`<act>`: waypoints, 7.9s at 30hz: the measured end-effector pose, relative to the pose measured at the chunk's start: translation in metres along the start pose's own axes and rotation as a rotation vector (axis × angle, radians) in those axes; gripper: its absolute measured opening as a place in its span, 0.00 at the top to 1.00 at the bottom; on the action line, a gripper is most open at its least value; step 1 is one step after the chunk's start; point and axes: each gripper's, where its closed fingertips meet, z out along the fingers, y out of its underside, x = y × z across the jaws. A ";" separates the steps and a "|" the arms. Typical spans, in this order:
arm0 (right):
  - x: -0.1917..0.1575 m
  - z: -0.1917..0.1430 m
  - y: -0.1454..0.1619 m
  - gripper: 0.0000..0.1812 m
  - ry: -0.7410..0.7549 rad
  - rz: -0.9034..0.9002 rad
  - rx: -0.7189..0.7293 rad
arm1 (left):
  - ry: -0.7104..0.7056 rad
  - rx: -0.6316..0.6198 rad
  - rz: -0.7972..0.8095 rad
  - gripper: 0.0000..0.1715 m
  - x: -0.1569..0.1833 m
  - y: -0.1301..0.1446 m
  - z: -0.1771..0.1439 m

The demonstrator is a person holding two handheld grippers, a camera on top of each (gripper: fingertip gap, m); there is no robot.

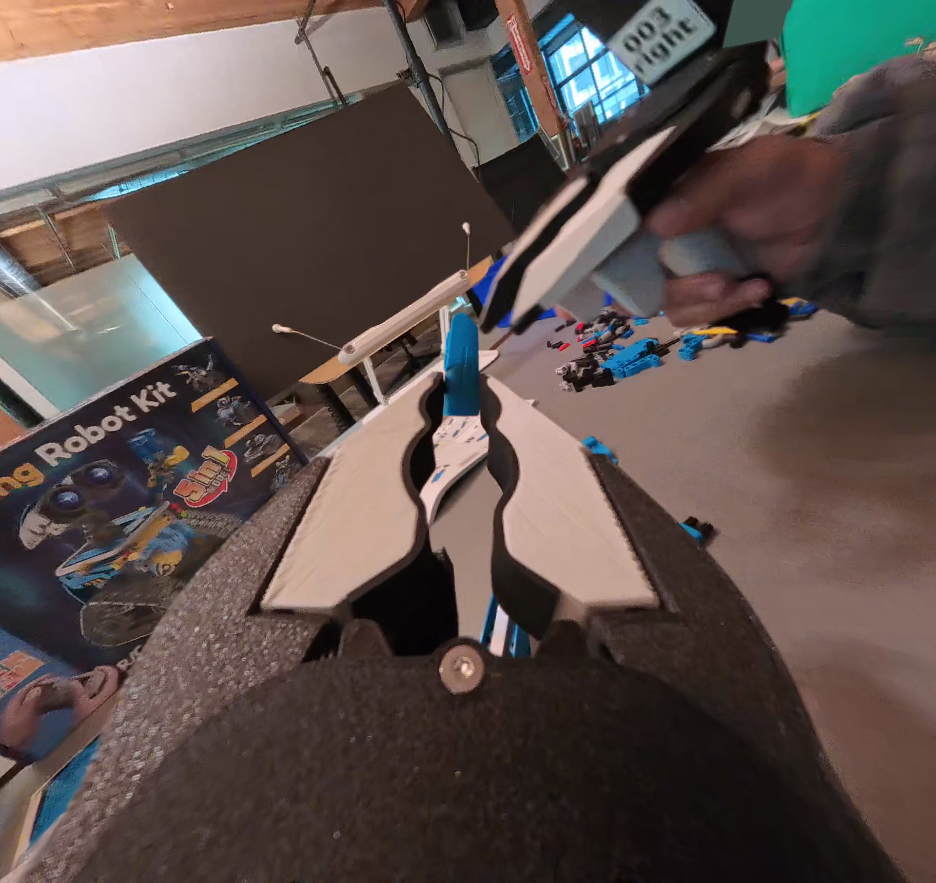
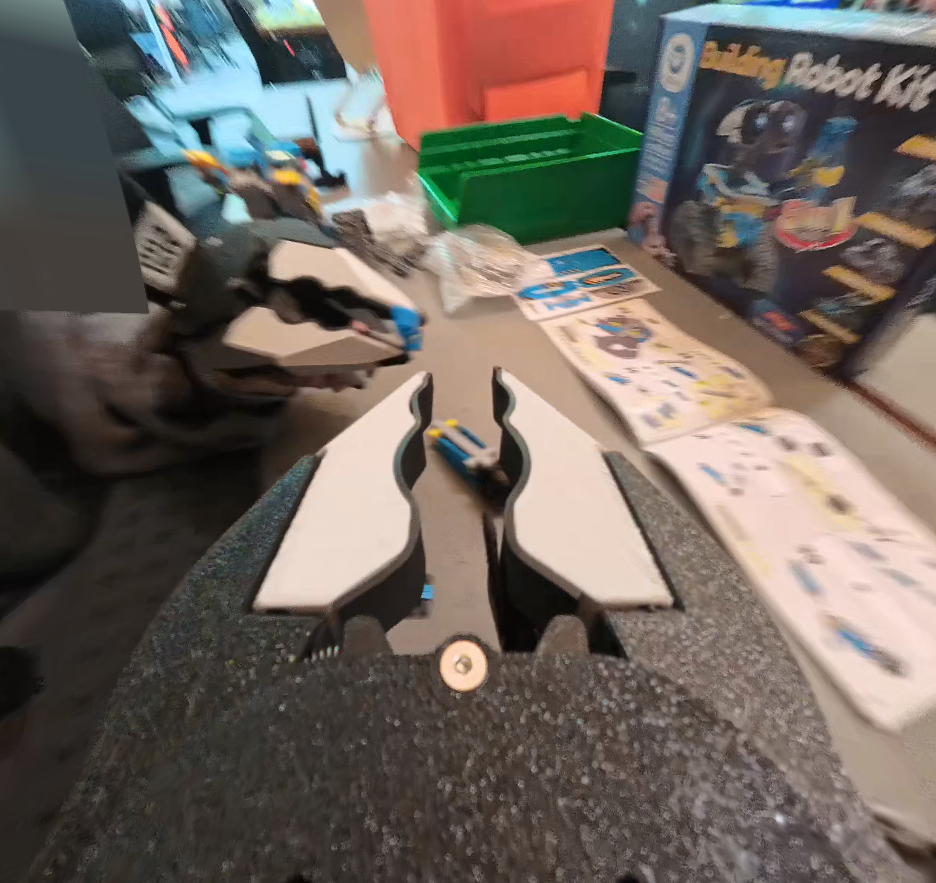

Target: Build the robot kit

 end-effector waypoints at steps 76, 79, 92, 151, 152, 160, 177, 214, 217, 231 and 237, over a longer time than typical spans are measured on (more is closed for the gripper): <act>-0.037 -0.022 0.114 0.86 -0.164 -0.291 -0.427 | 0.253 -0.374 -0.085 1.00 0.038 0.072 -0.008; -0.036 -0.015 0.128 0.86 -0.156 -0.300 -0.479 | 0.288 -0.392 -0.095 1.00 0.046 0.075 -0.008; -0.031 0.027 0.149 0.79 -0.145 -0.157 -0.547 | 0.311 -0.390 -0.281 0.95 0.044 0.073 -0.006; -0.024 0.047 0.025 0.81 -0.195 0.693 0.209 | -0.195 -0.380 0.211 0.93 0.003 0.038 0.002; -0.023 0.047 0.024 0.81 -0.179 0.682 0.212 | -0.194 -0.384 0.220 0.94 0.003 0.039 0.003; -0.020 0.043 0.025 0.94 -0.138 0.629 0.200 | -0.169 -0.403 0.201 0.91 0.007 0.043 0.003; -0.013 0.017 0.012 0.86 -0.267 0.574 0.204 | -0.033 -0.348 -0.049 0.94 0.015 0.042 0.002; -0.066 -0.006 0.092 0.97 -0.262 -0.324 -0.287 | 0.579 -0.289 -0.172 0.93 0.104 0.041 -0.022; -0.069 -0.004 0.095 0.97 -0.276 -0.327 -0.297 | 0.590 -0.322 -0.131 0.96 0.109 0.047 -0.022; -0.060 -0.003 0.104 0.97 -0.217 -0.359 -0.353 | 0.554 -0.351 -0.070 0.96 0.106 0.054 -0.018; -0.038 -0.010 0.103 0.94 -0.109 -0.353 -0.358 | 0.449 -0.397 -0.088 0.96 0.083 0.063 -0.013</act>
